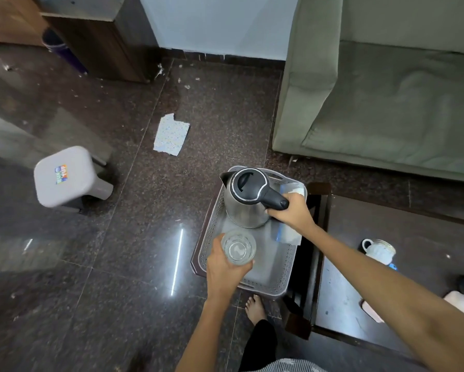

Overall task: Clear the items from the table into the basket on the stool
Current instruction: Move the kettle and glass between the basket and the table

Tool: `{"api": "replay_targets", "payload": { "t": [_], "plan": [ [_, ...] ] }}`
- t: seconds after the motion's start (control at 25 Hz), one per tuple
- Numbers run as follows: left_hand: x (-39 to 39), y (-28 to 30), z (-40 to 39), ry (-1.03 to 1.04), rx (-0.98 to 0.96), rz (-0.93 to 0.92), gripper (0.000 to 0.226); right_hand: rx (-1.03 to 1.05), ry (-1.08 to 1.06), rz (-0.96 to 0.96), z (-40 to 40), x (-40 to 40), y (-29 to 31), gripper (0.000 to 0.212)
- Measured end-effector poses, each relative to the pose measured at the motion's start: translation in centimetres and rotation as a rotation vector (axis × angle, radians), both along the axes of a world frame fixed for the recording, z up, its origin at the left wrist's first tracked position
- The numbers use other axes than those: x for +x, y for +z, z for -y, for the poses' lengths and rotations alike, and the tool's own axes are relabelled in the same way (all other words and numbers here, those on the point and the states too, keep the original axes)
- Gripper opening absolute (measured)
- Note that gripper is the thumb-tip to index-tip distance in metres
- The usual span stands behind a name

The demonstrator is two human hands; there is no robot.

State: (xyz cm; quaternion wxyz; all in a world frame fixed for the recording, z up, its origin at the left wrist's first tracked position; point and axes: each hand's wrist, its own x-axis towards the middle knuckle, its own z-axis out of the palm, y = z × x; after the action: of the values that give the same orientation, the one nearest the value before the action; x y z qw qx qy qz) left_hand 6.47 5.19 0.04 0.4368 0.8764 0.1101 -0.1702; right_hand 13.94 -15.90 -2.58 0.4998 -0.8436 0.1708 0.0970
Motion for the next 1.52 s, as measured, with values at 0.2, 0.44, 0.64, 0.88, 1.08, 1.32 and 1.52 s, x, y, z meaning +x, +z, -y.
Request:
{"api": "replay_targets", "payload": {
  "t": [0.2, 0.44, 0.64, 0.88, 1.08, 1.32, 1.52],
  "plan": [
    [-1.1, 0.7, -0.4, 0.039, 0.008, 0.024, 0.079, -0.039, -0.089, 0.106, -2.1, -0.9, 2.3, 0.036],
    [-3.5, 2.5, 0.1, 0.031, 0.016, 0.077, 0.079, -0.009, -0.199, 0.181, 0.2, -6.8, 6.0, 0.053],
    [-6.7, 4.7, 2.7, -0.005, 0.004, 0.109, 0.074, -0.009, -0.206, 0.227, 5.5, -14.4, 10.2, 0.047],
    [-13.5, 6.1, 11.7, -0.116, -0.023, 0.142, 0.078, -0.149, -0.212, 0.215, 16.4, -25.5, 14.5, 0.048],
    [-20.3, 5.9, 21.6, -0.228, -0.064, 0.137, 0.075, -0.236, -0.224, 0.192, 25.6, -35.2, 15.6, 0.044],
    [-25.0, 4.6, 29.9, -0.428, -0.078, 0.074, 0.073, -0.299, -0.197, 0.153, 33.0, -43.5, 15.0, 0.044],
    [-26.5, 1.8, 33.8, -0.537, -0.048, 0.007, 0.077, -0.301, -0.228, 0.106, 35.7, -47.2, 13.1, 0.04]
  ]
}}
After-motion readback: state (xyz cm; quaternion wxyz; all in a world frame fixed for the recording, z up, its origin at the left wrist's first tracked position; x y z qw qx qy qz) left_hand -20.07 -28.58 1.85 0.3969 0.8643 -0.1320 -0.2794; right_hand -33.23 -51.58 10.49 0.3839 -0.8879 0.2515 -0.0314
